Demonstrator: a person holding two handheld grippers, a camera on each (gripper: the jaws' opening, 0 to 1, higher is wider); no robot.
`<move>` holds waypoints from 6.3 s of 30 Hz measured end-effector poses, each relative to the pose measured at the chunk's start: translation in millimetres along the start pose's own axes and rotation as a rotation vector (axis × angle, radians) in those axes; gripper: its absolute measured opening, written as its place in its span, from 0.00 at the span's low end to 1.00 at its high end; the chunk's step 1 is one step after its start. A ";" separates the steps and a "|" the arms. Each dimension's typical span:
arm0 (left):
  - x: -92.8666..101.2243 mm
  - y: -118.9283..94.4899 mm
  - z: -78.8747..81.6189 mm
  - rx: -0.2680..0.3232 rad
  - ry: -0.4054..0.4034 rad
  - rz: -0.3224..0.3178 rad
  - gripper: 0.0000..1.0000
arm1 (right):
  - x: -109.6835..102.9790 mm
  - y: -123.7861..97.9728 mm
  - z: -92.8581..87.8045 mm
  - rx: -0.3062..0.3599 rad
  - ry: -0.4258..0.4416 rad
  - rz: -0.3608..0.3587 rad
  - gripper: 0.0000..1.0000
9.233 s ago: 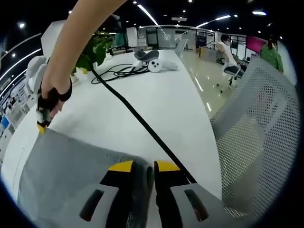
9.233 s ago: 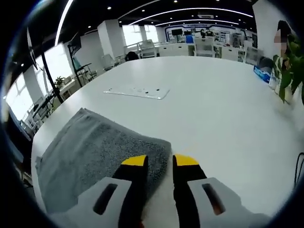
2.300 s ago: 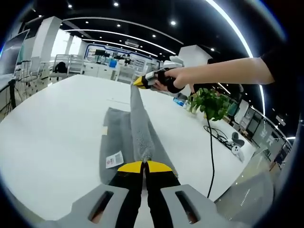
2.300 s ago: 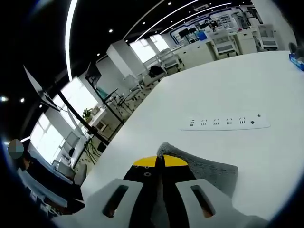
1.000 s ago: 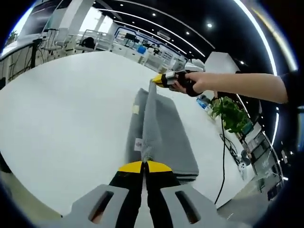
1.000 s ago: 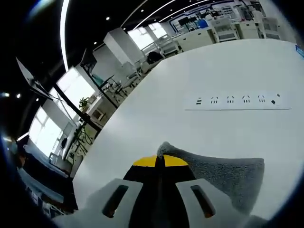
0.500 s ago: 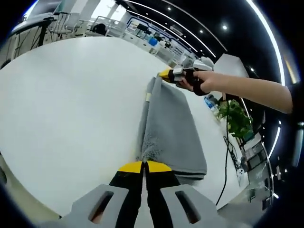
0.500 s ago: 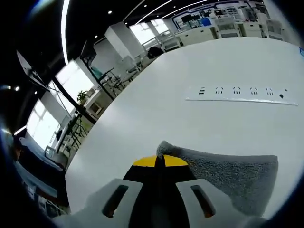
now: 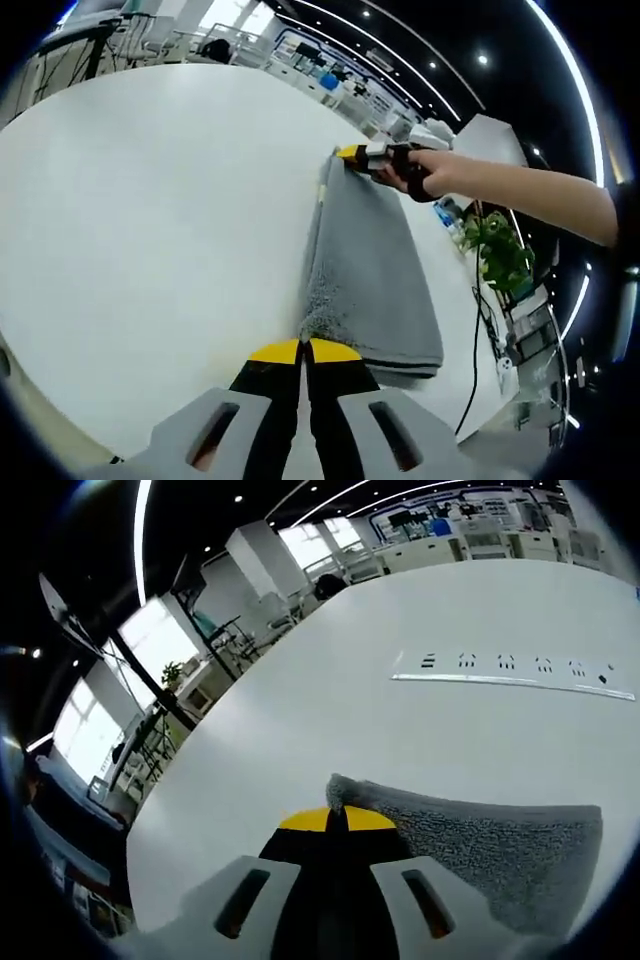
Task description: Fold the towel on the table until its edges align and the towel forms a compact rectangular stack.
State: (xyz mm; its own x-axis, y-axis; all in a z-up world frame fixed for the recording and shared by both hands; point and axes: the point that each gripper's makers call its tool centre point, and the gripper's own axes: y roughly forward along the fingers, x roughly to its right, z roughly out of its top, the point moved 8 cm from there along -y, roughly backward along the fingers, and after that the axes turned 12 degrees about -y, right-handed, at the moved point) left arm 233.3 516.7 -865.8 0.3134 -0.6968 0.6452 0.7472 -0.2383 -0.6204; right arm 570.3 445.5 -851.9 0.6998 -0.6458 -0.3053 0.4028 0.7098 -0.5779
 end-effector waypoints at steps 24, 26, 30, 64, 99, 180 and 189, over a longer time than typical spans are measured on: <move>5.6 4.1 8.3 -0.077 0.043 -0.054 0.15 | 7.9 -15.5 8.3 0.011 -0.076 0.011 0.08; 8.3 4.3 9.9 -0.093 0.075 -0.061 0.19 | 12.6 -18.8 9.9 0.017 -0.081 0.007 0.09; 17.1 6.4 10.3 -0.143 0.142 -0.084 0.29 | 22.9 -25.9 9.1 0.010 -0.072 -0.015 0.15; 29.0 7.4 47.0 -0.082 0.377 -0.088 0.57 | 77.3 -100.7 -13.6 -0.025 -0.147 -0.176 0.33; 41.6 62.8 90.5 -0.127 0.529 -0.154 0.53 | 70.3 -135.9 -68.5 -0.045 -0.071 -0.175 0.33; 81.8 149.7 108.3 -0.201 0.746 -0.150 0.05 | 47.1 -164.7 -130.7 -0.001 -0.031 -0.161 0.03; 111.6 154.4 79.3 -0.198 0.927 -0.117 0.04 | 64.7 -190.4 -144.7 -0.023 -0.068 -0.206 0.03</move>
State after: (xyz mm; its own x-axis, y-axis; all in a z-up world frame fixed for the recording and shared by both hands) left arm 430.2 455.8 -854.2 -0.4096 -0.8998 0.1500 0.6050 -0.3911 -0.6936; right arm 453.6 227.9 -871.2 0.6425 -0.7555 -0.1282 0.5282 0.5579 -0.6401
